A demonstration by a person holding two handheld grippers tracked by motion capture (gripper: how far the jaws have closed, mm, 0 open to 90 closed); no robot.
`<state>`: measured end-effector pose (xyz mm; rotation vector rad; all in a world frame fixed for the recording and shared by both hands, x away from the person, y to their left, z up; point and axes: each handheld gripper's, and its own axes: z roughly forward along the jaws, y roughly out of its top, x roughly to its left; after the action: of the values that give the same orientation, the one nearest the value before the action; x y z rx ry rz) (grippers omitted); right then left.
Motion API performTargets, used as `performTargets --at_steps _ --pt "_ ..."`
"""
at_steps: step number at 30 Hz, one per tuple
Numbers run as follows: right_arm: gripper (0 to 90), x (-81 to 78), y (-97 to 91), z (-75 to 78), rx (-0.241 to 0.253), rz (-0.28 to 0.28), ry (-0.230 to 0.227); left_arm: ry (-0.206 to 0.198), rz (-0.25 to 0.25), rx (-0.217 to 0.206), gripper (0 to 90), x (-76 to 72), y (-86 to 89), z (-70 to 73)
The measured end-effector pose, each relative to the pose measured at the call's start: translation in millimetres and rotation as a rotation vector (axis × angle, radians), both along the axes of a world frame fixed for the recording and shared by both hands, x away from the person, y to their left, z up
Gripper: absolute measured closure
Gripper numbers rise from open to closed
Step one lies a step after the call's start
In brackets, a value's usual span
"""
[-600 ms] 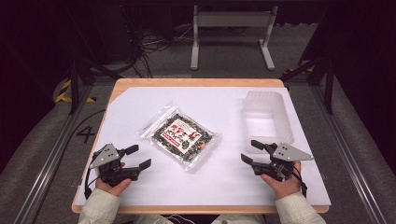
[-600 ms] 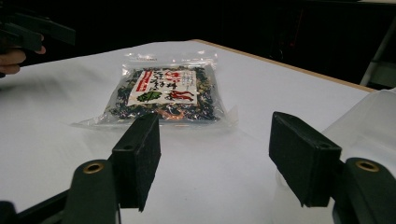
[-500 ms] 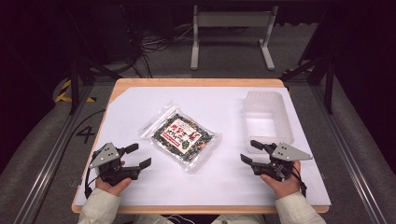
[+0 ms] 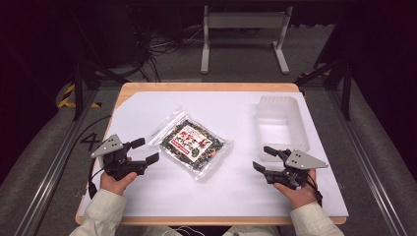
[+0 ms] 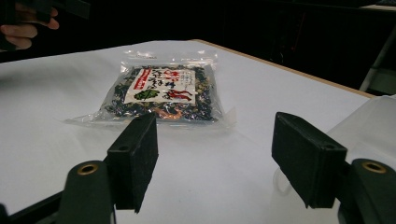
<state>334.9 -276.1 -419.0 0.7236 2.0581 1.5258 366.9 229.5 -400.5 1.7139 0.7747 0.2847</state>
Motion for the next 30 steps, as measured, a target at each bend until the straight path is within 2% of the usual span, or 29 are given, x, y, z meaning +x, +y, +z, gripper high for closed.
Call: performTargets --at_steps 10,12,13,14,15,17,18,20,22,23,25,30 --pt "31.4 -0.7 -0.4 0.5 0.010 0.001 0.007 0.009 0.030 -0.015 13.1 17.5 1.3 4.4" --pt "31.4 -1.0 0.0 0.6 0.015 0.004 0.007 0.025 0.055 0.005 13.4 20.8 0.7 2.7" --pt "31.4 -1.2 0.3 0.6 0.016 0.006 0.007 0.024 0.067 0.029 13.1 22.8 0.1 1.5" --pt "31.4 -1.4 0.5 0.6 0.016 0.008 0.007 0.024 0.067 0.029 13.0 22.8 0.1 1.5" --pt "31.4 -1.4 0.5 0.6 0.016 0.008 0.007 0.024 0.083 0.047 13.0 23.9 -1.3 0.0" --pt "31.5 -1.8 0.8 0.4 0.015 0.010 0.008 0.012 0.097 0.053 13.4 25.5 -2.9 -1.2" --pt "31.5 -2.4 1.0 0.4 0.014 0.008 0.009 -0.005 0.111 0.049 16.8 27.7 -3.3 -1.2" --pt "31.4 -2.6 1.0 0.4 0.014 0.009 0.010 -0.007 0.119 0.046 19.5 29.4 -3.2 -1.2" --pt "31.5 -2.7 1.3 0.6 0.016 0.009 0.009 0.008 0.125 0.050 18.9 34.7 -3.8 -0.8" --pt "31.4 -2.6 1.9 0.4 0.018 0.012 0.010 -0.005 0.132 0.072 16.9 38.7 -5.8 -0.2" --pt "31.4 -2.6 2.2 0.4 0.016 0.013 0.012 -0.006 0.138 0.080 15.4 40.3 -7.1 -0.1" --pt "31.4 -3.6 2.7 -0.1 0.016 0.018 0.014 0.027 0.177 0.086 13.7 51.4 -9.3 -6.0"
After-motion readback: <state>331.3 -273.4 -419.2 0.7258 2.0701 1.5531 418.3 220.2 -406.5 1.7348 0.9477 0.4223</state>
